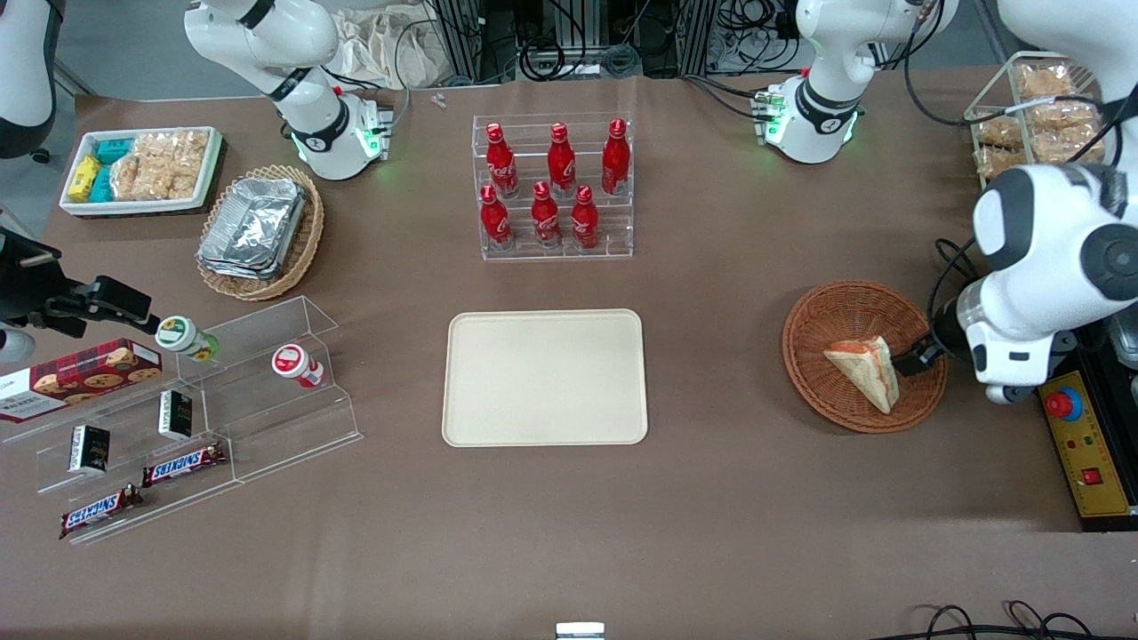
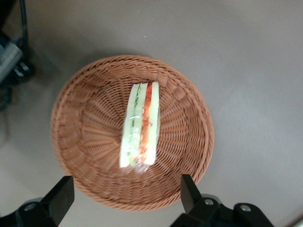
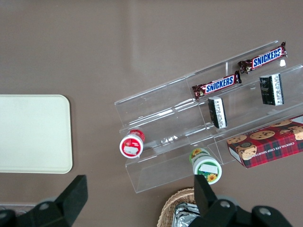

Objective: Place sandwich from basket to tray

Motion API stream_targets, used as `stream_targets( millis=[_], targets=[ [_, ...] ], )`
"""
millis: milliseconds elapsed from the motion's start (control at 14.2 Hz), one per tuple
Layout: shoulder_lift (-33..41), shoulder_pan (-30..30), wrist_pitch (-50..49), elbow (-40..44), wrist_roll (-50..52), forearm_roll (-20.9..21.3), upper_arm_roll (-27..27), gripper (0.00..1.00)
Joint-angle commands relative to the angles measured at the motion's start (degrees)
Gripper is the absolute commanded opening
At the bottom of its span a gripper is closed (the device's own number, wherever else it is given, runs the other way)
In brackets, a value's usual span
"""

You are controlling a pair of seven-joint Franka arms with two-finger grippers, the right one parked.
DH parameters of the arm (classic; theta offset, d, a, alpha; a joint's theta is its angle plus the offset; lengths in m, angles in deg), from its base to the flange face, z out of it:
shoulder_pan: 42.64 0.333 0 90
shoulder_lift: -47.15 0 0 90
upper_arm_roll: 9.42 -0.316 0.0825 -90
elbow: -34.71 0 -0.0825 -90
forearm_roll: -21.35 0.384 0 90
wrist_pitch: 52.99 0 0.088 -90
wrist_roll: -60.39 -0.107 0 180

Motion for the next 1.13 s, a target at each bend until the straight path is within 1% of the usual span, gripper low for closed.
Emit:
stream_targets(
  millis=[0,141,282,564,776,846,987,1058],
  targets=[
    [-2.1,-0.4,7.1,-3.3,7.0,0.1,0.3,1.0],
    [-2.2,-0.4,13.0,-7.2,7.3,0.1,0.7,1.0],
    [-3.0,-0.4,16.7,-9.5,7.3,0.1,0.8,1.0],
    [-3.4,-0.3,18.1,-12.4,7.2,0.3,0.7,1.0],
    [-4.6,-0.1,19.2,-12.8,7.0,0.8,0.7,0.99],
    [-5.4,-0.1,20.4,-12.8,7.0,0.9,0.7,0.81],
    [-6.2,0.0,22.0,-12.5,7.2,0.9,0.7,0.28],
    [-6.2,0.0,22.0,-12.3,7.1,0.9,0.7,0.05]
  ],
)
